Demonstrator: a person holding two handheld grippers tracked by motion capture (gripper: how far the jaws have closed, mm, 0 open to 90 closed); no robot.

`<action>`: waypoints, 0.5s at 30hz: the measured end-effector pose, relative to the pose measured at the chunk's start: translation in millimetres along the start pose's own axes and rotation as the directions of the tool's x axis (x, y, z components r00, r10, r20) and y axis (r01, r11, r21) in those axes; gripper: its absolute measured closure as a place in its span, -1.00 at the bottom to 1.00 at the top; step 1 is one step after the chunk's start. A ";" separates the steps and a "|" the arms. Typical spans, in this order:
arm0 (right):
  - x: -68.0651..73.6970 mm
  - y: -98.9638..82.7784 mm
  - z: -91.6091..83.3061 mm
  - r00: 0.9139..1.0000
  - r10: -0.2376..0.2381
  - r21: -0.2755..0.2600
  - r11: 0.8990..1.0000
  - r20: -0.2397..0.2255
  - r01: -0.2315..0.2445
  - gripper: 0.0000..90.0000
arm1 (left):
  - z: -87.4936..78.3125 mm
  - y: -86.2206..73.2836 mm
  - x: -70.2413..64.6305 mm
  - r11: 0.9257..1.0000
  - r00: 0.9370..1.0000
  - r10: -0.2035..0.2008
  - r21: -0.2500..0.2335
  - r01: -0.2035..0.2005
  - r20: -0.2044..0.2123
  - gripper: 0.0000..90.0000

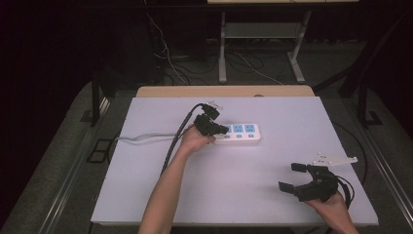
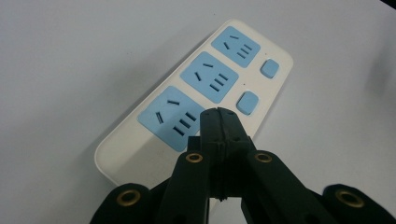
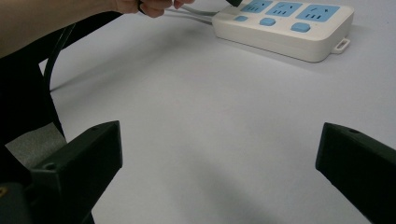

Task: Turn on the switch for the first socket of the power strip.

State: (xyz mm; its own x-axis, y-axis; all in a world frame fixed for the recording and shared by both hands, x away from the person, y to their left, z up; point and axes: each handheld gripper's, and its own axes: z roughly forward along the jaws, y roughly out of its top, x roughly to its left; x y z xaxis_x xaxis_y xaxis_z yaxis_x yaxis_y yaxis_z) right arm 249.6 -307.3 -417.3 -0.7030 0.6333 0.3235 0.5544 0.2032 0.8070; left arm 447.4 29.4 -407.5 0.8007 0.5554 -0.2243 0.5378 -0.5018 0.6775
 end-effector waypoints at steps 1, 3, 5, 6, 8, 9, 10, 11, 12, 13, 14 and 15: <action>0.4 -0.1 0.1 1.000 0.002 0.002 1.000 0.000 -0.002 -1.00 | -2.2 0.4 -0.3 1.000 1.000 0.003 -0.002 -0.003 -0.002 0.99; 0.6 -0.1 0.4 1.000 0.001 0.002 1.000 0.000 -0.001 -1.00 | -6.1 1.1 -1.1 1.000 1.000 0.007 -0.010 -0.007 -0.007 0.99; 0.8 0.0 0.4 1.000 0.002 0.001 1.000 -0.001 -0.002 -1.00 | -10.0 1.6 -2.1 1.000 1.000 0.012 -0.014 -0.012 -0.009 0.98; 1.0 0.0 0.4 1.000 0.002 0.002 1.000 -0.001 -0.002 -1.00 | -11.7 1.8 -2.7 1.000 1.000 0.014 -0.017 -0.015 -0.009 0.99; 1.2 -0.1 0.5 1.000 0.002 0.003 1.000 -0.002 -0.002 -1.00 | -15.5 1.9 -3.7 1.000 1.000 0.023 -0.020 -0.023 -0.016 0.98; 1.3 0.0 0.5 1.000 0.002 0.002 1.000 -0.002 -0.002 -1.00 | -17.5 1.6 -4.0 0.999 1.000 0.023 -0.025 -0.024 -0.018 0.98; 1.4 0.1 0.6 1.000 0.000 0.003 1.000 -0.002 0.000 -1.00 | -19.2 1.1 -4.4 0.999 1.000 0.021 -0.032 -0.021 -0.015 0.98; 1.6 0.2 0.7 1.000 -0.001 0.004 1.000 -0.002 0.001 -1.00 | -20.9 0.6 -4.8 0.999 1.000 0.019 -0.038 -0.020 -0.013 0.98; 1.7 0.2 1.0 1.000 -0.003 0.004 1.000 -0.003 0.003 -1.00 | -22.5 0.0 -5.6 0.999 1.000 0.017 -0.043 -0.017 -0.012 0.98; 1.9 0.2 1.2 1.000 -0.003 0.004 1.000 -0.003 0.003 -1.00 | -24.0 -0.6 -6.3 0.999 1.000 0.020 -0.046 -0.020 -0.011 0.98; 2.0 0.1 1.4 1.000 -0.003 0.006 1.000 -0.003 0.003 -1.00 | -25.8 -1.0 -6.9 0.999 1.000 0.026 -0.040 -0.026 -0.013 0.98; 2.1 0.0 1.5 1.000 -0.003 0.006 1.000 -0.004 0.003 -1.00 | -27.4 -1.6 -7.7 0.999 0.999 0.029 -0.041 -0.030 -0.018 0.98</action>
State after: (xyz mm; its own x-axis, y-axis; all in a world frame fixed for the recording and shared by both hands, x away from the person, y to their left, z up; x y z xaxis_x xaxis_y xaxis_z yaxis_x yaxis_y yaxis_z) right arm 248.8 -304.9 -417.3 -0.7062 0.6299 0.3232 0.5549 0.2091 0.8052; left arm 433.1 44.1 -387.6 0.8109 0.5529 -0.1918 0.5026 -0.4900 0.7123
